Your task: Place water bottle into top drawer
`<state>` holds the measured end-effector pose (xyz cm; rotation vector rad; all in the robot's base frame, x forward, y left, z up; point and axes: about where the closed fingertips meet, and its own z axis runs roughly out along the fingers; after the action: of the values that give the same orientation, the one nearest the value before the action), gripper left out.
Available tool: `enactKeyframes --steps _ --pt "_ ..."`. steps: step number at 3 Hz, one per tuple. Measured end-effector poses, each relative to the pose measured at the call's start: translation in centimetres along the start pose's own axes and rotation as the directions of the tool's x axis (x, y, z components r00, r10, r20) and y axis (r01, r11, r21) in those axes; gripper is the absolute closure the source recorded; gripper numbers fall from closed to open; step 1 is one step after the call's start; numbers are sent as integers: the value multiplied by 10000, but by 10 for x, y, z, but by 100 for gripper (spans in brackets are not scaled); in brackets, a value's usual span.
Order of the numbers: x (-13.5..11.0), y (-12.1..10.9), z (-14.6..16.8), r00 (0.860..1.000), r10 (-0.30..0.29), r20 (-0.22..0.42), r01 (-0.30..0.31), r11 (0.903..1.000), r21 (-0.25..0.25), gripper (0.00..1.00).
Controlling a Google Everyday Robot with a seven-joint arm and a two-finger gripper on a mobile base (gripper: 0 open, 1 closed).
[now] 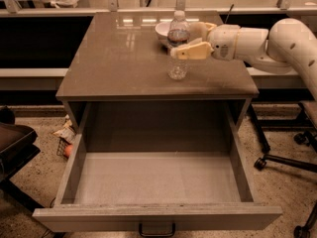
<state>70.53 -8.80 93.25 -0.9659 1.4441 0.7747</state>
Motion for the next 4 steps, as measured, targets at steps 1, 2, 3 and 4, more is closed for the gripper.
enactKeyframes --steps 1,2,3,4 --pt "-1 0 22 9998 74 200 -66 9991 -419 41" --pt "-3 0 35 9994 87 322 -67 9980 -624 64" --pt "-3 2 39 9994 90 338 -66 9975 -697 96" --pt "-4 3 41 9994 91 340 -66 9973 -725 100"
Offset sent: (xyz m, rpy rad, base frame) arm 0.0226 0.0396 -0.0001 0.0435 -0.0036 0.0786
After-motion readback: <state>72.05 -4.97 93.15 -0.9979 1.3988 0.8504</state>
